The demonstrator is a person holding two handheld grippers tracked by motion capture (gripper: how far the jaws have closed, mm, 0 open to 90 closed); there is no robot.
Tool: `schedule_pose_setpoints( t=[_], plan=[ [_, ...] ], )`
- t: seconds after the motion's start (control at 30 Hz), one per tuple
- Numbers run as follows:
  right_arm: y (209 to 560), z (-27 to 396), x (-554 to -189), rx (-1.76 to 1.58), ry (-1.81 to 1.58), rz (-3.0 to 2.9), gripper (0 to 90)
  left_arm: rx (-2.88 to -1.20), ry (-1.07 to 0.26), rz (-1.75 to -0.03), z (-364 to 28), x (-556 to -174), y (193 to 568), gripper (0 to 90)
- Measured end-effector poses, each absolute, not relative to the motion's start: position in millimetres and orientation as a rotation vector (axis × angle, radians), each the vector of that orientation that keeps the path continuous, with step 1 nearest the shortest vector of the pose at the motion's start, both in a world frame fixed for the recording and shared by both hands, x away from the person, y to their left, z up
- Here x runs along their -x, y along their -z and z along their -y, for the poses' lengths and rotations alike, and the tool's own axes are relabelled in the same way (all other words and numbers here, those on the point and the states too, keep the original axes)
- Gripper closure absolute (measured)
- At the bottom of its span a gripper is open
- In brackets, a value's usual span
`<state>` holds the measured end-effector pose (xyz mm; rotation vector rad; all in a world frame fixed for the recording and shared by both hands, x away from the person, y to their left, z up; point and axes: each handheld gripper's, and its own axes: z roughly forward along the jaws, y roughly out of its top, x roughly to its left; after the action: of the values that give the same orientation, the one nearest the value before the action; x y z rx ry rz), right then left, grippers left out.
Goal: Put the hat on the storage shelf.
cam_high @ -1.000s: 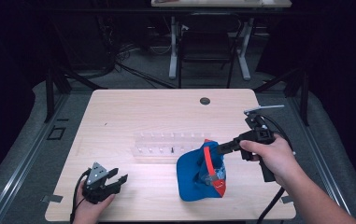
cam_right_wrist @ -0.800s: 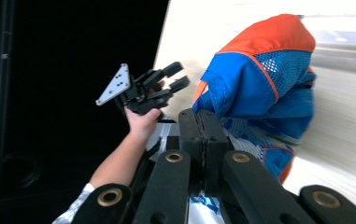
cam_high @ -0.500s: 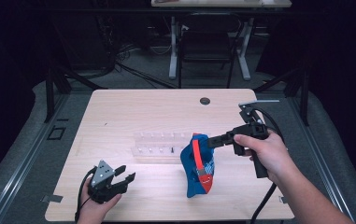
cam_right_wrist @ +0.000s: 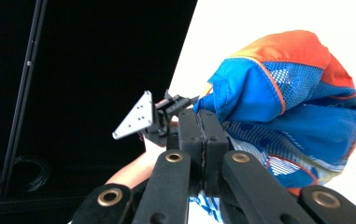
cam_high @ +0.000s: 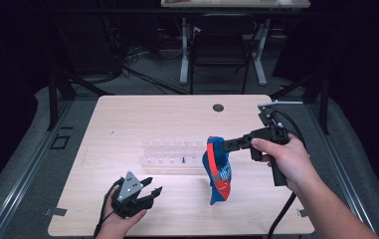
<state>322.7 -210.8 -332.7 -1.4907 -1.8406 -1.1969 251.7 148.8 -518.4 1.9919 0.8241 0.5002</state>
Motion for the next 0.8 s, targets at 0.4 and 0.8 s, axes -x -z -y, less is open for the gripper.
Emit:
schedule_pose_setpoints(
  t=[0.4, 0.8],
  plan=[
    [328, 207, -326, 1.457, 1.242, 1.814, 90.0, -2.019, -0.425, -0.738, -107, -249, 516, 51.8],
    [320, 199, -332, 1.413, 1.315, 1.757, 90.0, -2.026, -0.375, -0.648, -83, -240, 509, 50.2]
  ],
)
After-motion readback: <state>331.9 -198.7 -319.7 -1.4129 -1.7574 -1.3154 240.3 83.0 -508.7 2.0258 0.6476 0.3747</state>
